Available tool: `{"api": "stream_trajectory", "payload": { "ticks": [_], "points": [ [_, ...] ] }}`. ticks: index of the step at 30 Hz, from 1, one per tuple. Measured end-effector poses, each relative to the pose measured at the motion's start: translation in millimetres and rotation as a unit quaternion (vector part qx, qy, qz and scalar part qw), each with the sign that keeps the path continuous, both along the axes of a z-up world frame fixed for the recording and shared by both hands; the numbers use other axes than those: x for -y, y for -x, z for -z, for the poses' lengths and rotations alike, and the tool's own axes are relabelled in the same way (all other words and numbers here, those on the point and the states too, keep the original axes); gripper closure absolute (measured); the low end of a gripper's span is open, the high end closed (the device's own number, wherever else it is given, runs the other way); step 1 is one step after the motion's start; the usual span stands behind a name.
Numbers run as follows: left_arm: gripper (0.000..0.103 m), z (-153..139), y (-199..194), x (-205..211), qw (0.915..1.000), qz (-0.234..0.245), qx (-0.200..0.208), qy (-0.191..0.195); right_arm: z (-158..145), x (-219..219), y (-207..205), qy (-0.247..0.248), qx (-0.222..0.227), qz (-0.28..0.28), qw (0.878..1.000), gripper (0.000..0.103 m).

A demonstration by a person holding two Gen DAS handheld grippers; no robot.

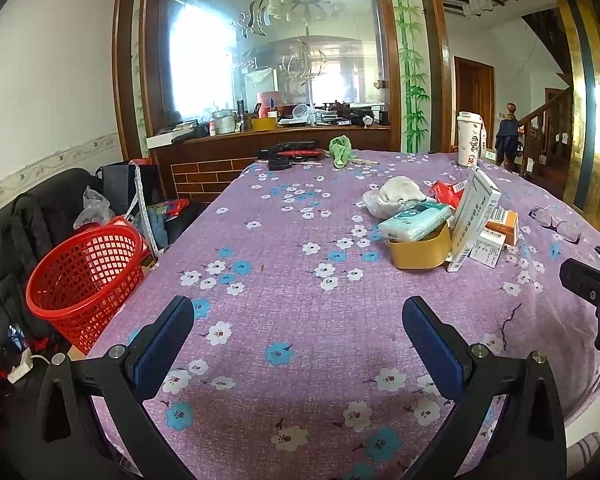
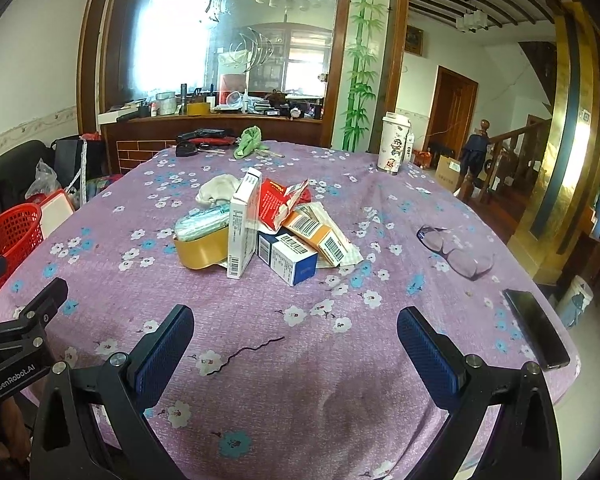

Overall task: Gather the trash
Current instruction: 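Move both tools toward the pile of trash on the table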

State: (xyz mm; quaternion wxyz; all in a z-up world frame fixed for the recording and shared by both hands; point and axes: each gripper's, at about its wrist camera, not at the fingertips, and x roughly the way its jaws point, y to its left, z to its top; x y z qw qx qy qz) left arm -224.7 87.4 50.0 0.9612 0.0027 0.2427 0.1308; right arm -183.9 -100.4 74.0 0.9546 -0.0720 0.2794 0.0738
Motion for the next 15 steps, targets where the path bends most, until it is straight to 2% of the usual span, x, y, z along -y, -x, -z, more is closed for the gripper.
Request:
{"api": "stream_trajectory", "payload": {
  "ticks": [15],
  "points": [
    [0.000, 3.9, -1.5, -0.8, 1.0000, -0.003, -0.006, -0.002, -1.3, -0.1, 2.0, -0.002, 0.004, 0.003, 1.000, 0.000]
  ]
}}
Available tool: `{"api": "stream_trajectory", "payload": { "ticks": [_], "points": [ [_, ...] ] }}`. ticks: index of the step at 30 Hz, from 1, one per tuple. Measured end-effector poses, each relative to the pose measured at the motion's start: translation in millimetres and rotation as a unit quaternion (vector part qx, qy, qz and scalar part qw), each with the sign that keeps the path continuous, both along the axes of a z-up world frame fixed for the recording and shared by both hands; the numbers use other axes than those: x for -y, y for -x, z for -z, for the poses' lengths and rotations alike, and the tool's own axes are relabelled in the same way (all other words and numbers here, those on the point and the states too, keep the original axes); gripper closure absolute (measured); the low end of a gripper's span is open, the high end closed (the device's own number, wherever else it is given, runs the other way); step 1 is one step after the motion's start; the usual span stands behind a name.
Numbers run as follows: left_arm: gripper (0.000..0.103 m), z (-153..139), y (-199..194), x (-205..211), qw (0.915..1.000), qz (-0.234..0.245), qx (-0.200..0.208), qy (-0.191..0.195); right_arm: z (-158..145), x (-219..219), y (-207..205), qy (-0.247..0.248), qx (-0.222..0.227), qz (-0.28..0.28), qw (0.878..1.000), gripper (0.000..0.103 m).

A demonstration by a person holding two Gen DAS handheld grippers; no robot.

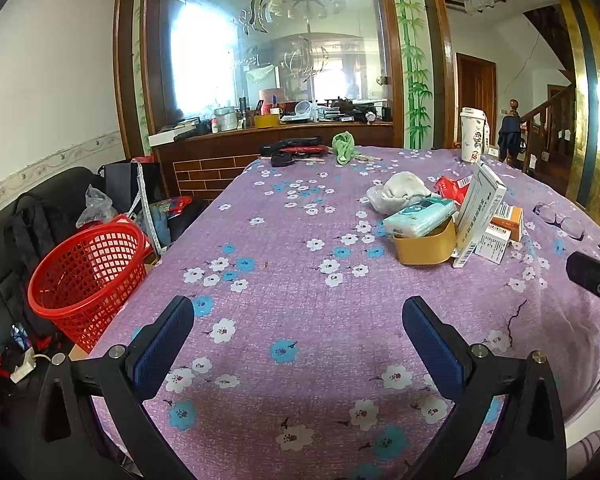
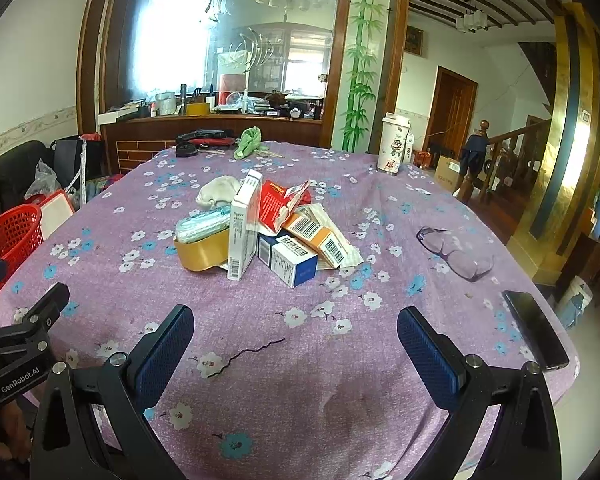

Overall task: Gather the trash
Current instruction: 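Move both tools toward the pile of trash on the table, then grasp the white medicine box with the right tool while the left tool approaches the teal wipe pack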

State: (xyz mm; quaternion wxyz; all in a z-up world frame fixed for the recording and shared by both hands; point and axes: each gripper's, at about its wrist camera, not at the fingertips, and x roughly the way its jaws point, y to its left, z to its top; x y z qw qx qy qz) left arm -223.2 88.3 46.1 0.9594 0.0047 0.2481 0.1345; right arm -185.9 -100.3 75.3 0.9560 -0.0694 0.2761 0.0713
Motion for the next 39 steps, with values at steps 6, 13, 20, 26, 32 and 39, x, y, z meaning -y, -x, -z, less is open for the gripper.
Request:
{"api": "stream_trajectory", "payload": {
  "ticks": [6, 13, 20, 26, 32, 39],
  "points": [
    [0.000, 0.4, 1.1, -1.0, 1.0000, -0.002, 0.001, 0.001, -1.7, -1.9, -0.9, 0.003, 0.001, -0.003, 1.000, 0.000],
    [0.000, 1.0, -0.1, -4.8, 1.0000, -0.007, 0.000, -0.002, -11.7, 4.9, -11.6, -0.039, -0.005, -0.036, 0.999, 0.003],
    [0.000, -4.8, -14.1, -3.3, 0.9998, 0.019, -0.009, -0.002, -16.0, 1.4, -35.1, -0.082, -0.036, -0.073, 0.993, 0.018],
    [0.004, -13.0, -28.9, -1.7, 0.9991, 0.041, -0.012, -0.005, -19.4, -22.1, -65.8, -0.093, -0.050, -0.092, 0.990, 0.033],
    [0.006, -22.2, -36.9, 5.8, 0.9979, 0.062, -0.010, -0.016, -9.0, -36.3, -108.3, -0.093, -0.080, -0.067, 0.990, 0.057],
    [0.006, -20.9, -64.1, 3.2, 0.9953, 0.081, -0.050, 0.019, 7.2, -22.3, -124.0, -0.112, -0.113, -0.061, 0.985, 0.089]
  ]
}}
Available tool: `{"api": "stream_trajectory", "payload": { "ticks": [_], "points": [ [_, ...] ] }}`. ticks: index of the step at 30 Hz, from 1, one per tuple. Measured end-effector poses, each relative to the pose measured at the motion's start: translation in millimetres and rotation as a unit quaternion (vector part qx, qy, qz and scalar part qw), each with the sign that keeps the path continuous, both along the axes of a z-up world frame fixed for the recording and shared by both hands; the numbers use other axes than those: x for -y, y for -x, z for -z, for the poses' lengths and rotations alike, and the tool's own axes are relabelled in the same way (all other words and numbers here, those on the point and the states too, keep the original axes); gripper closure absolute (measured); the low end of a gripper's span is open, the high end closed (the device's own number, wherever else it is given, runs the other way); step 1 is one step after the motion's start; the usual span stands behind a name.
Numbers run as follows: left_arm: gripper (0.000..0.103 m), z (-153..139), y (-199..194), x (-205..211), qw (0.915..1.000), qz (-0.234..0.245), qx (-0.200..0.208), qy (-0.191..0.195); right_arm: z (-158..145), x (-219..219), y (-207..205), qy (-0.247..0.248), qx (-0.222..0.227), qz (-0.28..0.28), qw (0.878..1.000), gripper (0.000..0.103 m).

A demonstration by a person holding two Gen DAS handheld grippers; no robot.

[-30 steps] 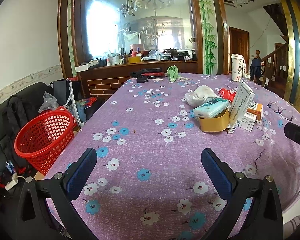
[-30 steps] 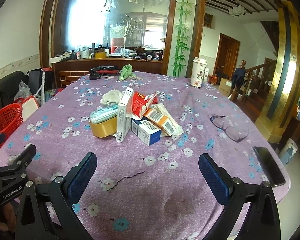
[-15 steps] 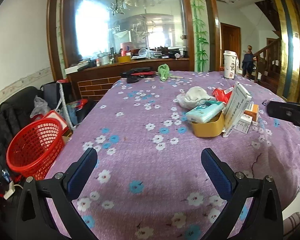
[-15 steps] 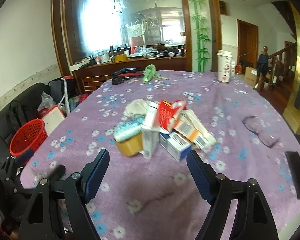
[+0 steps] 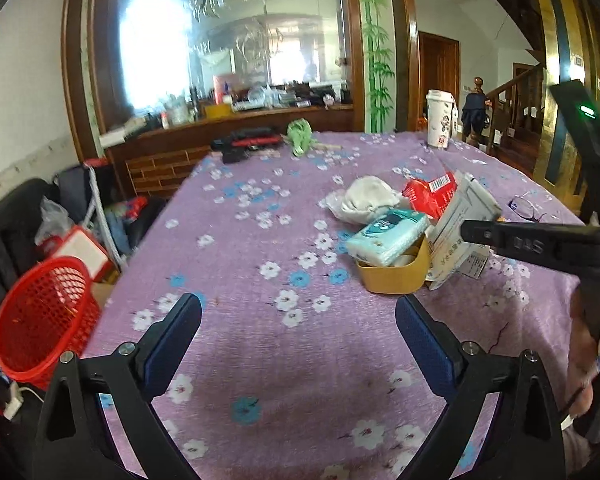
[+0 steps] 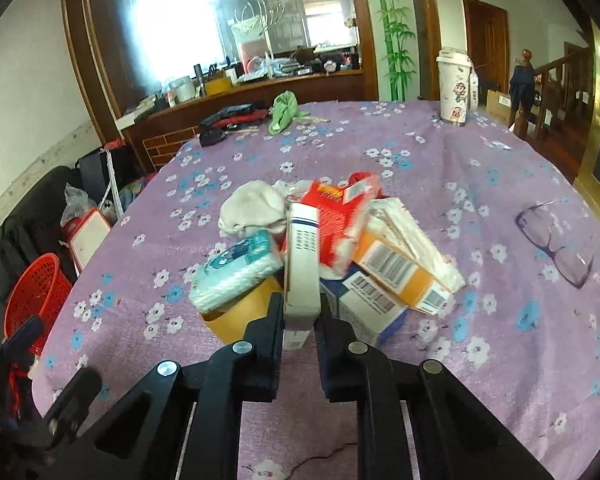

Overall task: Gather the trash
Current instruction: 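Grasp the white medicine box with the right tool while the left tool approaches the teal wipe pack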

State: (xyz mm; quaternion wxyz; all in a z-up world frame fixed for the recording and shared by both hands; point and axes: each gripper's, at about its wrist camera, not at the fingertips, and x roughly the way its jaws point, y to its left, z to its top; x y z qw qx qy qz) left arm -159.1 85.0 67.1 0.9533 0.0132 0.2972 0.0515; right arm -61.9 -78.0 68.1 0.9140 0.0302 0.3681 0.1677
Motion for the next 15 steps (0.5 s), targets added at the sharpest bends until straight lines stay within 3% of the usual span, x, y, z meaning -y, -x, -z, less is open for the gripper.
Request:
{"api": "stream_trajectory", "payload": {
  "ticks": [15],
  "points": [
    [0.006, -1.1, -72.7, 34.9, 0.9944, 0.061, -0.079, 0.035, -29.4, 70.9, 34.6, -0.072, 0.038, 0.024, 0.996, 0.089]
  ]
}}
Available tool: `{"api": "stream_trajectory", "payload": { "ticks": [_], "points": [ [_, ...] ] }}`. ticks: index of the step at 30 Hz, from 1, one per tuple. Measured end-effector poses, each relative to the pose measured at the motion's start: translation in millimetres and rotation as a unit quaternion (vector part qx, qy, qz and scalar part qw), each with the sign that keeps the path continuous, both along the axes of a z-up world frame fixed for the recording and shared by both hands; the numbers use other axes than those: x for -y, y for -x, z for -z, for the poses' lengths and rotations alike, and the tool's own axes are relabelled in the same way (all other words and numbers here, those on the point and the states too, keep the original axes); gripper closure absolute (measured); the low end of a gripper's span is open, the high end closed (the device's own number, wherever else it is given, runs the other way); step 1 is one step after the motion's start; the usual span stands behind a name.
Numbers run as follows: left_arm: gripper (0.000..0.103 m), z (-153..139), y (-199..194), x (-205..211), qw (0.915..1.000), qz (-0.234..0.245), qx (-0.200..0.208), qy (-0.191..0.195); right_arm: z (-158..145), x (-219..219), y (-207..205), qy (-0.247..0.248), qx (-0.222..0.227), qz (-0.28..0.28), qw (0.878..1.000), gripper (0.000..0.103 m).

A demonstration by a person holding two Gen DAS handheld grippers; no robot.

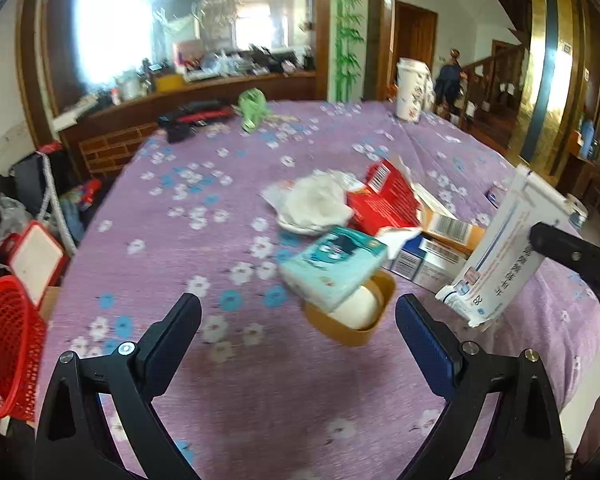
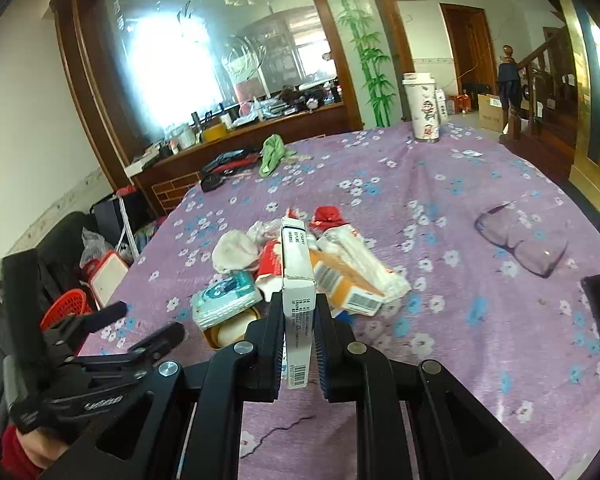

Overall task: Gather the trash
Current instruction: 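Grasp the white medicine box with the right tool while the left tool approaches the teal wipe pack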

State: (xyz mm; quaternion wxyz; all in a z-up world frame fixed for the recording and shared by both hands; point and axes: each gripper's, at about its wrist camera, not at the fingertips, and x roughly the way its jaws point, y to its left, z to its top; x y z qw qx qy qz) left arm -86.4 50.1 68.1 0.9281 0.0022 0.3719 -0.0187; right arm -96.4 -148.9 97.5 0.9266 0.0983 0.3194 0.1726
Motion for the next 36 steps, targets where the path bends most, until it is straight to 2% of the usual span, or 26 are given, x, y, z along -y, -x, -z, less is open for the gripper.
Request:
{"api": "stream_trajectory", "payload": {
  "ticks": [6, 20, 23, 25, 27, 29, 31, 36],
  "points": [
    [0.006, 7.9, -21.3, -0.7, 0.9997, 0.004, -0.020, 0.016, 0.6, 12.9, 3.6, -0.010, 0.000, 0.006, 1.000, 0.089],
    [0.008, 30.5, -63.8, 17.7, 0.9990, 0.014, -0.038, -0.019, 5.7, 14.8, 3.9, -0.013, -0.005, 0.001, 1.000, 0.089],
    [0.039, 35.4, -64.7, 22.0, 0.9985, 0.020, -0.045, -0.024, 7.6, 15.1, 3.4, -0.015, -0.008, 0.002, 1.000, 0.089],
    [0.047, 37.1, -63.7, 21.3, 0.9986, 0.019, -0.046, -0.018, 7.7, 14.6, 3.5, -0.016, -0.009, 0.002, 1.000, 0.089],
    [0.066, 38.7, -61.3, 21.5, 0.9985, 0.017, -0.045, -0.024, 7.9, 13.5, 3.7, -0.016, -0.010, 0.001, 1.000, 0.089],
    [0.076, 39.8, -59.5, 18.8, 0.9985, 0.018, -0.048, -0.018, 7.4, 12.2, 4.9, -0.015, -0.009, 0.000, 1.000, 0.089],
    [0.077, 40.2, -57.4, 16.1, 0.9985, 0.019, -0.050, -0.009, 7.5, 11.2, 5.8, -0.015, -0.008, -0.002, 1.000, 0.089],
    [0.079, 39.7, -50.1, 16.7, 0.9988, 0.020, -0.042, -0.018, 9.2, 9.3, 3.9, -0.012, -0.010, -0.004, 1.000, 0.089]
  ]
}}
